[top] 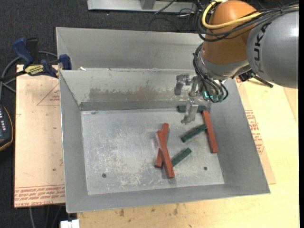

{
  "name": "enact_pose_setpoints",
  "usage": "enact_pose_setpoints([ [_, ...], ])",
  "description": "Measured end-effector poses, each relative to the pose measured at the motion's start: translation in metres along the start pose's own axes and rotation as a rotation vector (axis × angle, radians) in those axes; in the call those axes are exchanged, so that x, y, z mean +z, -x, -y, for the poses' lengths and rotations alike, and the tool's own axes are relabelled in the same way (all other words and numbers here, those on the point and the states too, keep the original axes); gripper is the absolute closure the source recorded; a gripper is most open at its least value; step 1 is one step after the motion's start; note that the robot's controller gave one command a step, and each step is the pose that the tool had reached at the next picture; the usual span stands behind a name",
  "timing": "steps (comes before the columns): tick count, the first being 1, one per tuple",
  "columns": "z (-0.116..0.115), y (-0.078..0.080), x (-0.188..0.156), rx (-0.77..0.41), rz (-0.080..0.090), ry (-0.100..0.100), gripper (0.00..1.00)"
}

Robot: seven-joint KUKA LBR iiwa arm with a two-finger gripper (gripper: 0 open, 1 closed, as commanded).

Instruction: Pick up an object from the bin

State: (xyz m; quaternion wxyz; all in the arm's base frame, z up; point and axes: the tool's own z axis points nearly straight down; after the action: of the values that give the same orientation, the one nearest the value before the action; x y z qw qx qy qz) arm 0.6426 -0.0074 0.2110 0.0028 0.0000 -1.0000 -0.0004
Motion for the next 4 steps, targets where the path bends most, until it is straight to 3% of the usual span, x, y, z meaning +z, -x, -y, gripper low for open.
enact_pose_setpoints([
  [1,0.045,-0.058,0.142,-0.178,0.000,0.001,0.00],
  [2,0.044,-0.054,0.134,-0.180,0.012,-0.001,1.00],
  [3,0.044,-0.055,0.137,-0.180,0.012,-0.001,0.00],
  [4,-0.050,-0.044,0.103,-0.224,0.013,0.004,0.00],
])
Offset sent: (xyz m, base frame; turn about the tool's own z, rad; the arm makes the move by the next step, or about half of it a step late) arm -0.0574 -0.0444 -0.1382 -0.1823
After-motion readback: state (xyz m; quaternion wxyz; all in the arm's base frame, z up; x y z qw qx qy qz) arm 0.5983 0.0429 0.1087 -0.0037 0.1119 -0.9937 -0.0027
